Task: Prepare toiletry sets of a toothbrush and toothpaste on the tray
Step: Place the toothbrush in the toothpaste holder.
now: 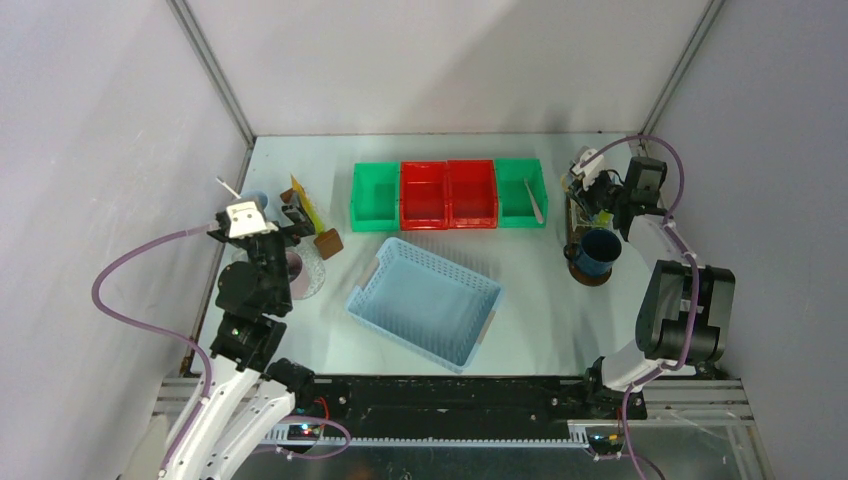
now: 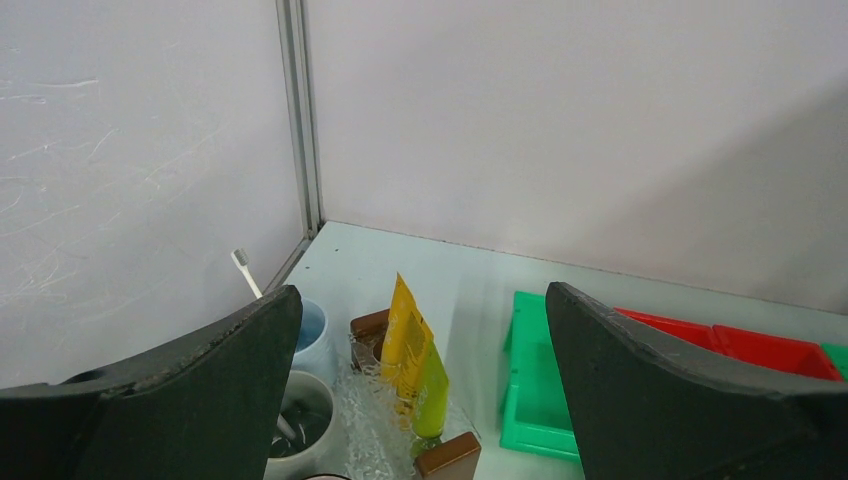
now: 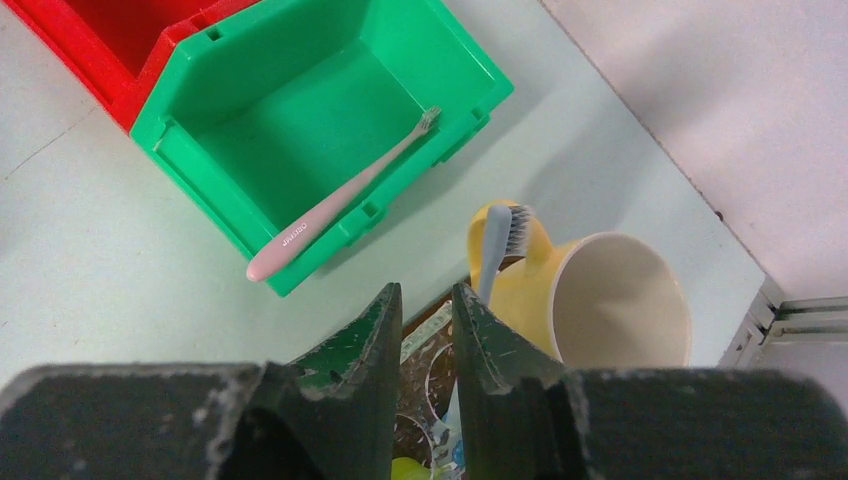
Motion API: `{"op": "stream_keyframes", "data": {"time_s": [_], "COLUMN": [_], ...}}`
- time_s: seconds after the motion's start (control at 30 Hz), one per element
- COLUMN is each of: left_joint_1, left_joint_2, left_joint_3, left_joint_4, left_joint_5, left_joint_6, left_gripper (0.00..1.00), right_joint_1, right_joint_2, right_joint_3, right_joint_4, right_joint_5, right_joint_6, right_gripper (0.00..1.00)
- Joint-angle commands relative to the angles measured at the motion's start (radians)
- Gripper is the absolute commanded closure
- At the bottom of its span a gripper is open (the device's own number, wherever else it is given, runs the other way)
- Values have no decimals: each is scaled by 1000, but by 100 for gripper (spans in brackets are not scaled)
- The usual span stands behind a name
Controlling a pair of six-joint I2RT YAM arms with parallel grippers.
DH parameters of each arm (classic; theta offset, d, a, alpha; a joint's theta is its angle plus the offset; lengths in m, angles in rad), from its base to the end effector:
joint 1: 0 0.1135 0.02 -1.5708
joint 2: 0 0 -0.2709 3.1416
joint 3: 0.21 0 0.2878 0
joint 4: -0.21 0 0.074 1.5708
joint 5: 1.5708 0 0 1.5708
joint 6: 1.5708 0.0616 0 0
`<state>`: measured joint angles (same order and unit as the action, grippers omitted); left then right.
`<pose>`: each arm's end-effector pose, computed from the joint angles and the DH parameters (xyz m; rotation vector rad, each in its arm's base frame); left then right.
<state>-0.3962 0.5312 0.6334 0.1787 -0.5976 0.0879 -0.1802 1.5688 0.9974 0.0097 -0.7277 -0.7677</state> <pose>0.1798 -0.0376 0.3738 -0.1958 1.3262 0.1244 0.3913 -0.0296 0.2187 -0.9528 1.7399 0.1685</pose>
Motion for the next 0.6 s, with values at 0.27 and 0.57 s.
{"op": "stream_keyframes", "data": {"time_s": [0.27,0.57], "left_joint_1": [7,7], "left_joint_2": [-10,-8], "left_joint_3": [-15,-12], "left_joint_4": [40,37], "left_joint_5": [19,24], "left_joint_6": [4,-1], "left_gripper": [2,2], "right_joint_1": [114,328], "right_joint_2": [-164,-83], "right_joint_3": [17,243], "right_joint_4": [104,-192], "right_joint_5": [245,590], "right_joint_6": [268,514], "right_gripper": [51,45]}}
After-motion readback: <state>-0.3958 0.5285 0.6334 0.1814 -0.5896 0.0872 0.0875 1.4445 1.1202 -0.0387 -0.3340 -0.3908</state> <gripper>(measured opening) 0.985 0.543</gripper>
